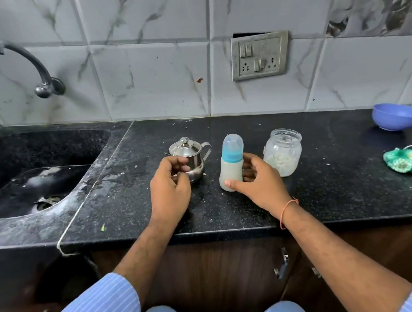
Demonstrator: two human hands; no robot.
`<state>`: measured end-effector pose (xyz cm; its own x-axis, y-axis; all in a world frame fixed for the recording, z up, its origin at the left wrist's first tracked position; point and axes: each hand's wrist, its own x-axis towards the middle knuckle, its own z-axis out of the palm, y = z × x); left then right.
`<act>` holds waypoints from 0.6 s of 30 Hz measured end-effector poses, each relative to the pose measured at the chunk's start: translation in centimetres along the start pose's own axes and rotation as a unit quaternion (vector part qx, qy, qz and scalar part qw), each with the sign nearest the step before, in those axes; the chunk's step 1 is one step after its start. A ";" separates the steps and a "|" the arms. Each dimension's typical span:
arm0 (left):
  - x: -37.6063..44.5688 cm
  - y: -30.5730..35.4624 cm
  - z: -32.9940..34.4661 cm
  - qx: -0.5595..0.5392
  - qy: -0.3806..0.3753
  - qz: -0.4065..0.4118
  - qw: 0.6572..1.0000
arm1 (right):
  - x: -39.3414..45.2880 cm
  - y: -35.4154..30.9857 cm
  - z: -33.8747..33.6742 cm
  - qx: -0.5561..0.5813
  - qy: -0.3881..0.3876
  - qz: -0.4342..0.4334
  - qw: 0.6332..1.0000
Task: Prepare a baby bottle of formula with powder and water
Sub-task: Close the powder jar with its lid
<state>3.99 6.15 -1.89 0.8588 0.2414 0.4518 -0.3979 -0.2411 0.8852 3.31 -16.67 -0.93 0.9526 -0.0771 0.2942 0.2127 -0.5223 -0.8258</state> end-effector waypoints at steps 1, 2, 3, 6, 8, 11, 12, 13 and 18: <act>0.1 0.0 -0.1 -0.003 0.024 -0.012 1.000 | 0.0 -0.1 0.0 -0.007 0.000 -0.004 1.000; 0.2 0.0 -0.1 -0.003 0.045 -0.024 0.999 | 0.1 -0.2 0.0 -0.014 -0.002 -0.005 1.000; 0.2 0.0 -0.2 -0.004 0.058 -0.036 0.998 | 0.2 -0.1 0.0 -0.017 -0.003 -0.003 1.000; 1.0 -0.6 -0.2 0.033 0.025 -0.085 0.996 | 0.8 0.0 0.0 -0.014 -0.005 0.004 1.000; 2.1 -1.0 -0.3 0.042 -0.036 -0.124 0.991 | 1.3 0.1 0.2 -0.016 -0.008 0.004 1.000; 3.8 -1.3 -0.2 0.055 -0.102 -0.141 0.983 | 2.3 0.4 0.5 -0.014 -0.008 0.005 1.000; 4.3 -1.4 0.0 0.067 -0.108 -0.135 0.983 | 2.6 0.5 0.5 -0.014 -0.009 0.006 1.000; 4.6 -1.5 0.1 0.077 -0.109 -0.127 0.983 | 3.0 0.7 0.6 -0.016 -0.011 0.007 1.000; 6.2 -2.2 -0.3 0.088 -0.131 -0.112 0.981 | 4.8 1.4 1.1 -0.027 -0.026 -0.005 0.999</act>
<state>10.08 8.46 -0.99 0.9811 0.0616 0.1834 -0.1478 -0.3733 0.9158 8.43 -16.86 -1.17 0.9610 -0.0281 0.2751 0.2109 -0.5687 -0.7950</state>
